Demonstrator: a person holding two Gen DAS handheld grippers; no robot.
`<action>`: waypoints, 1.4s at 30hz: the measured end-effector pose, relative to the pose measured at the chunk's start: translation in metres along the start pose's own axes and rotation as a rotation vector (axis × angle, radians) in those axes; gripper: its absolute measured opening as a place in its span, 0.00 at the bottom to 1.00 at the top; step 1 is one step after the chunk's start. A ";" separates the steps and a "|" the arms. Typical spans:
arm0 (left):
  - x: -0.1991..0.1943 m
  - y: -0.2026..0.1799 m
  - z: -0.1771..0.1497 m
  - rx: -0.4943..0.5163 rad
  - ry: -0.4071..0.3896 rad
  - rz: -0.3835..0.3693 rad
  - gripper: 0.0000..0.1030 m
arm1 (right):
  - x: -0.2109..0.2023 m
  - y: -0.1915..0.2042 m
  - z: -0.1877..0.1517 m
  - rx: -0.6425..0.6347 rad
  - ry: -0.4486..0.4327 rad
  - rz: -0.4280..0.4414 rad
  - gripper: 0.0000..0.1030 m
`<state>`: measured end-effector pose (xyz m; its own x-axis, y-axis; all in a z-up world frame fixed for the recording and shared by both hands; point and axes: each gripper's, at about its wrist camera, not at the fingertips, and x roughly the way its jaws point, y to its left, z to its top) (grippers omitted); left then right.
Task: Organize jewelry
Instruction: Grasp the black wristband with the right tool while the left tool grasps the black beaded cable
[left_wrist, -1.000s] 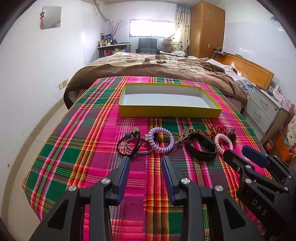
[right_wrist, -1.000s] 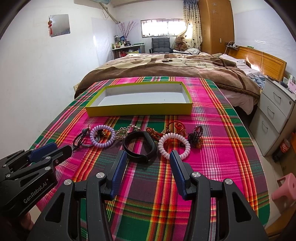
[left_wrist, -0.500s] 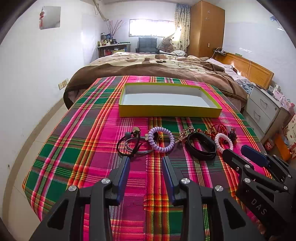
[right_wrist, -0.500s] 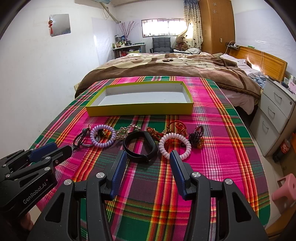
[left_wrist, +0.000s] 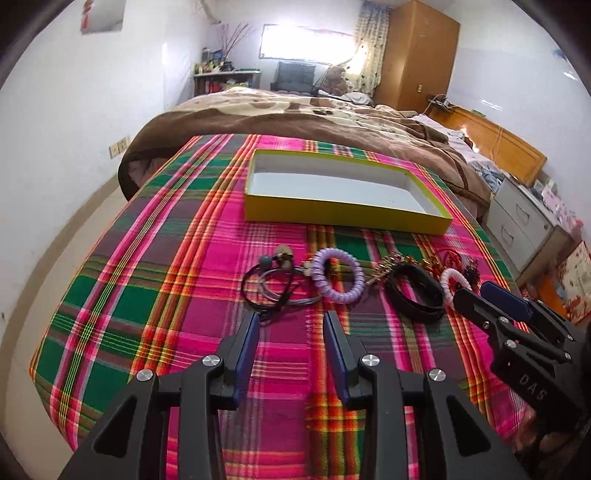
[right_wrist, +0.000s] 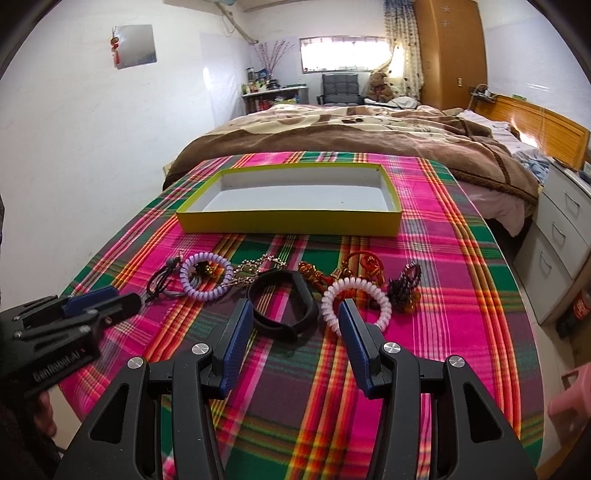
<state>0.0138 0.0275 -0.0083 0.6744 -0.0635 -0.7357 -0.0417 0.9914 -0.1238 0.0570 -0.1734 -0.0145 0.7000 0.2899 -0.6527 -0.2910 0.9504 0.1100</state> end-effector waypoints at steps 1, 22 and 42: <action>0.002 0.003 0.002 -0.004 0.007 -0.007 0.34 | 0.002 -0.001 0.001 -0.005 0.003 0.012 0.48; 0.027 0.037 0.014 -0.066 0.053 -0.020 0.34 | 0.055 0.002 0.010 -0.080 0.155 0.025 0.30; 0.046 0.040 0.030 -0.045 0.071 -0.091 0.34 | 0.031 -0.008 0.014 0.017 0.095 0.026 0.12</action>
<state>0.0648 0.0672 -0.0272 0.6231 -0.1623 -0.7651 -0.0167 0.9753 -0.2205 0.0898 -0.1701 -0.0252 0.6269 0.3034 -0.7176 -0.2967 0.9446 0.1402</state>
